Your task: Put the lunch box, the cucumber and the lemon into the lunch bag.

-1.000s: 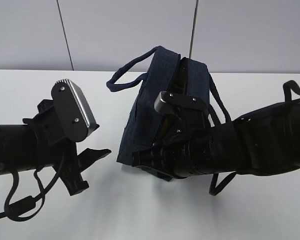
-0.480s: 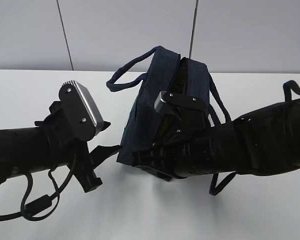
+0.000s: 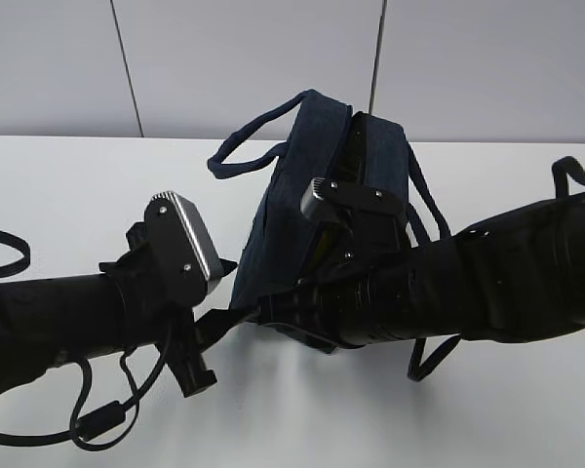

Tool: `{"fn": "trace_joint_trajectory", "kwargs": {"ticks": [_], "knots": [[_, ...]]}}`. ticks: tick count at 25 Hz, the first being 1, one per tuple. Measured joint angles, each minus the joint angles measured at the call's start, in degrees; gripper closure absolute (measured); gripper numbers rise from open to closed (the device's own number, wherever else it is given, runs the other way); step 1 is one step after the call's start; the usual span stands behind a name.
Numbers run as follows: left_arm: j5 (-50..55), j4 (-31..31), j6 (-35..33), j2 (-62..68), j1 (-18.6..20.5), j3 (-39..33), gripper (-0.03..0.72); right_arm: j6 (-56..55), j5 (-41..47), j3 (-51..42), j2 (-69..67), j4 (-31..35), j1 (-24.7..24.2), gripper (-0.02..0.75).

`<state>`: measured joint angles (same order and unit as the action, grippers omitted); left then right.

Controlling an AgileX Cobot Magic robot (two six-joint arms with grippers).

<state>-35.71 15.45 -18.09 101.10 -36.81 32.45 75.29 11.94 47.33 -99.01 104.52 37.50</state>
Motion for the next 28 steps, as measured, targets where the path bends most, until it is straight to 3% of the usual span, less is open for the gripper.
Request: {"fn": "trace_joint_trajectory", "kwargs": {"ticks": [6,14,22,28], "knots": [[-4.3,0.2,-1.3,3.6,0.0,0.1,0.319,0.0,0.0,0.0,0.0,0.1,0.0,0.738],[-8.8,-4.9,-2.9,7.6,0.0,0.4,0.394,0.0,0.0,0.0,0.0,0.1,0.0,0.738],[-9.9,-5.4,-3.0,8.0,0.0,1.3,0.518,0.0,0.0,0.0,0.0,0.1,0.0,0.738],[-9.9,-8.1,-3.0,8.0,0.0,1.3,0.670,0.0,0.0,0.0,0.0,0.1,0.0,0.738]]}}
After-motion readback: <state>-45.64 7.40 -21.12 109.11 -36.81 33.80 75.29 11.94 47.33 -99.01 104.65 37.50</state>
